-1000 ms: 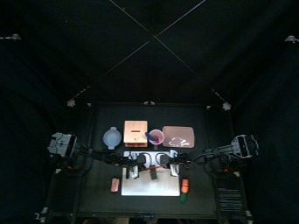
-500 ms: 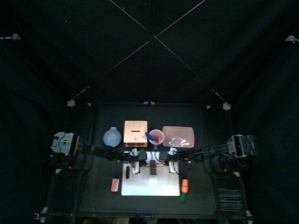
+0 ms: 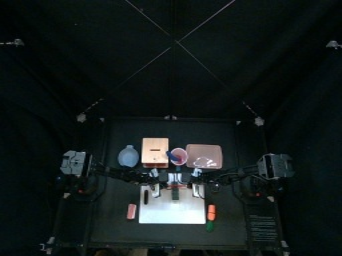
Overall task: Place sushi on board then cut the sushi with the knife then place the pieces on the plate
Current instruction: Cut the sushi into 4 pieces
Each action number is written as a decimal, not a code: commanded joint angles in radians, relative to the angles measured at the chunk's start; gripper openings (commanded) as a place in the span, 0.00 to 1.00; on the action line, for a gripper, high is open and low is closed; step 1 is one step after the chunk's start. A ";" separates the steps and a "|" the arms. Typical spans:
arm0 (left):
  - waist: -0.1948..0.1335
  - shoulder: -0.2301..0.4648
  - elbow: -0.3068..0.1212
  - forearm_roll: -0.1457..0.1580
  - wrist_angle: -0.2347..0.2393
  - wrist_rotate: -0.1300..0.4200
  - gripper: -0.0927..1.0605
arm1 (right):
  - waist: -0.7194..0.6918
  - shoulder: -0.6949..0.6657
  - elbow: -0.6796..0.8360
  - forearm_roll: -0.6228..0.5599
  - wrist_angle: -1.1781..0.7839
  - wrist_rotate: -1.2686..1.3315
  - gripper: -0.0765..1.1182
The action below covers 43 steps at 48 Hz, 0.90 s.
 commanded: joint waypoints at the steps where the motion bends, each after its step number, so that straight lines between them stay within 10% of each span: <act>1: -0.006 -0.064 -0.018 0.011 -0.005 -0.002 0.52 | -0.002 -0.071 -0.028 -0.002 0.012 0.002 0.26; 20: -0.077 -0.078 -0.020 0.014 -0.005 -0.008 0.52 | 0.046 -0.101 -0.023 0.020 0.009 0.003 0.26; 43: -0.078 -0.044 -0.017 -0.009 -0.005 -0.008 0.52 | 0.055 -0.078 -0.017 0.034 0.009 0.003 0.26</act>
